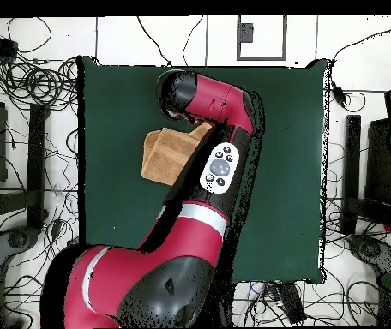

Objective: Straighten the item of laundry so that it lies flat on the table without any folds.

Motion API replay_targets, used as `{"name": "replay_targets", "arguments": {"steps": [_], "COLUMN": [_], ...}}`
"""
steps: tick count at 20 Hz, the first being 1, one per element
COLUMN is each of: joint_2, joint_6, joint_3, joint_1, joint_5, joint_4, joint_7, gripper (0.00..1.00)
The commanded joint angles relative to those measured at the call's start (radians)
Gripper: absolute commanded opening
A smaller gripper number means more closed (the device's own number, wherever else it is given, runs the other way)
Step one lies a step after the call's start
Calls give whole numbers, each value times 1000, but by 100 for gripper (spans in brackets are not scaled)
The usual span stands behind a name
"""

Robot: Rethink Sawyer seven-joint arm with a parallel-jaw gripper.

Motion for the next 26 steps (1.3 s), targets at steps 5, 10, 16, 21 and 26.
{"name": "replay_targets", "arguments": {"steps": [5,10,16,21,26], "joint_2": [17,20,24,19,16], "joint_6": [117,123,159,179,198], "joint_3": [30,28,21,19,15], "joint_1": [8,9,6,4,2], "joint_5": [6,2,-4,-3,-4], "joint_4": [17,19,11,11,7], "joint_7": [275,270,269,266,266], "gripper": [100,100,100,100,100]}}
